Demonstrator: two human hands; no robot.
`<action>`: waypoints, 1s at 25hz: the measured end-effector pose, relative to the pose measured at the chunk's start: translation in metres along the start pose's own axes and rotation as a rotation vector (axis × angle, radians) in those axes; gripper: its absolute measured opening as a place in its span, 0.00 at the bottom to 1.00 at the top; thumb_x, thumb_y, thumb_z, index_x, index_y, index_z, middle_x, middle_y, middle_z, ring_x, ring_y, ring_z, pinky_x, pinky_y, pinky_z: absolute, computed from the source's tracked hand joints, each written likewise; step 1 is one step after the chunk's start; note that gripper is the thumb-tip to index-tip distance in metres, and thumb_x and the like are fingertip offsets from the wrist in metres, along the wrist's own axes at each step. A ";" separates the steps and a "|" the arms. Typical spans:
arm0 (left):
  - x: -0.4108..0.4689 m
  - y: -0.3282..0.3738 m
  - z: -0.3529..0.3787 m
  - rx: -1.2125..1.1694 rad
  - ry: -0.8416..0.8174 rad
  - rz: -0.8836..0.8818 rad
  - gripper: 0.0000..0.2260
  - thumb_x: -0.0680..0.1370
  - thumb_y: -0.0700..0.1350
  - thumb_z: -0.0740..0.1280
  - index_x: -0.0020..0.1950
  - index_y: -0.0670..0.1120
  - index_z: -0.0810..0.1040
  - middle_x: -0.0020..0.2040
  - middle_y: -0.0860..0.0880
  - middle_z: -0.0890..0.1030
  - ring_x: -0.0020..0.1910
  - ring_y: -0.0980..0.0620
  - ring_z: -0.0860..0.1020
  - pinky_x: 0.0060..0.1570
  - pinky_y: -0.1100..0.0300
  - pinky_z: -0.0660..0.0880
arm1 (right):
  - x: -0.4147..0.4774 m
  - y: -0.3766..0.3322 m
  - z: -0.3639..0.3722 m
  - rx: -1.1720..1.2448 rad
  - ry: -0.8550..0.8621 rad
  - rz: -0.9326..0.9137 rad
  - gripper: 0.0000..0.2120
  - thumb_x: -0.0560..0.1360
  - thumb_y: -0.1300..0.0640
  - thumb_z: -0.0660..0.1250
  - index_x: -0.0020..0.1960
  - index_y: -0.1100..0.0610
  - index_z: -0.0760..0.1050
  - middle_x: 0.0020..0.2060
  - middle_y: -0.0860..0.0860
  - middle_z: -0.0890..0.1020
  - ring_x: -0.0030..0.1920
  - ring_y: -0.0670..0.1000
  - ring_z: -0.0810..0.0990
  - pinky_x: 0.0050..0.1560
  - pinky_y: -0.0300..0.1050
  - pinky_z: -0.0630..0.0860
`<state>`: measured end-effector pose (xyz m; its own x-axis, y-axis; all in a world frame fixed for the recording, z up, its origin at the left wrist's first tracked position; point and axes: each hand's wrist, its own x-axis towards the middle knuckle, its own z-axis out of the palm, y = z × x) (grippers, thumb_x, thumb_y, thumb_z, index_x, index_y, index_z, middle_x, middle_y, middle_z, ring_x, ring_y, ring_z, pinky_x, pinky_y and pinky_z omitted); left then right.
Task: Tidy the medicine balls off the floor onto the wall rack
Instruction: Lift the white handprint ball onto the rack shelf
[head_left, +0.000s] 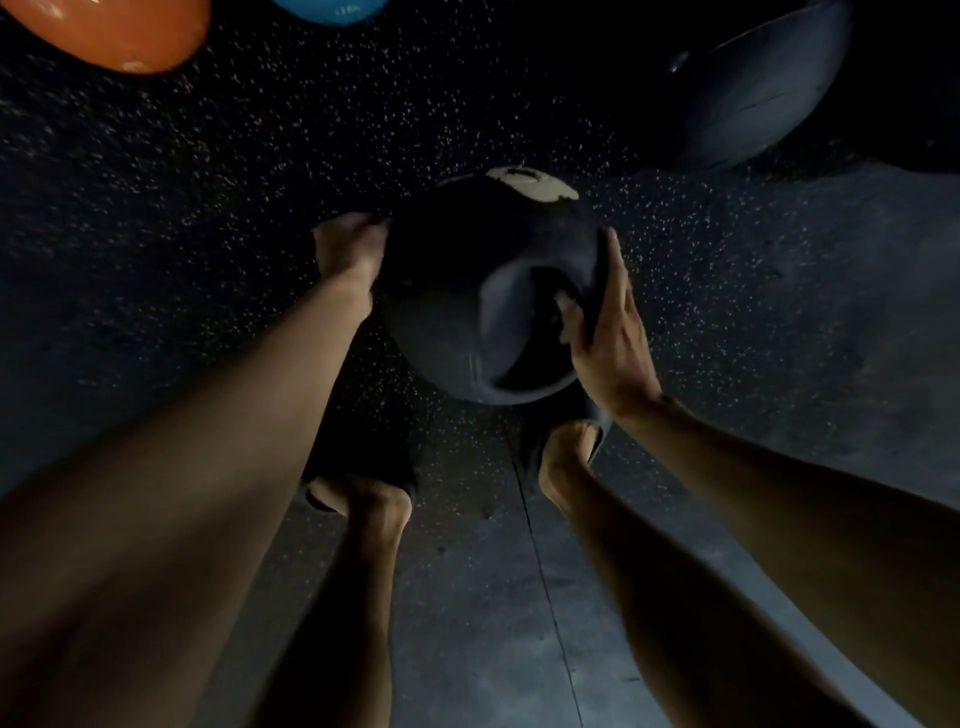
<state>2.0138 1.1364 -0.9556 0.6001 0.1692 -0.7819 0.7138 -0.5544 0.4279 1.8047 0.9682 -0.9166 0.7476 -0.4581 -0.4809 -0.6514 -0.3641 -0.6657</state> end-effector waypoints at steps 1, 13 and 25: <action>-0.004 -0.001 -0.002 -0.046 -0.005 -0.004 0.12 0.81 0.45 0.66 0.62 0.42 0.80 0.52 0.49 0.81 0.50 0.52 0.78 0.46 0.60 0.78 | 0.004 -0.004 0.009 0.027 0.047 0.011 0.35 0.83 0.42 0.57 0.82 0.50 0.44 0.79 0.54 0.61 0.70 0.54 0.74 0.66 0.50 0.75; 0.001 -0.027 -0.004 -0.128 -0.487 -0.159 0.26 0.77 0.68 0.60 0.67 0.53 0.78 0.63 0.50 0.81 0.62 0.49 0.78 0.62 0.47 0.75 | 0.033 -0.011 0.000 0.044 0.304 0.209 0.22 0.81 0.53 0.60 0.73 0.55 0.63 0.55 0.53 0.82 0.47 0.57 0.81 0.51 0.52 0.79; -0.023 -0.028 0.075 -0.187 -0.413 -0.134 0.19 0.86 0.44 0.53 0.77 0.43 0.62 0.66 0.45 0.75 0.65 0.47 0.74 0.43 0.66 0.76 | 0.053 0.057 -0.026 0.112 0.320 0.630 0.08 0.77 0.57 0.65 0.50 0.61 0.77 0.43 0.55 0.79 0.44 0.53 0.77 0.44 0.45 0.73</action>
<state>1.9527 1.0872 -0.9839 0.3310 -0.1302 -0.9346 0.8509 -0.3870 0.3553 1.8042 0.9020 -0.9653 0.1479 -0.7756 -0.6137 -0.9167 0.1255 -0.3794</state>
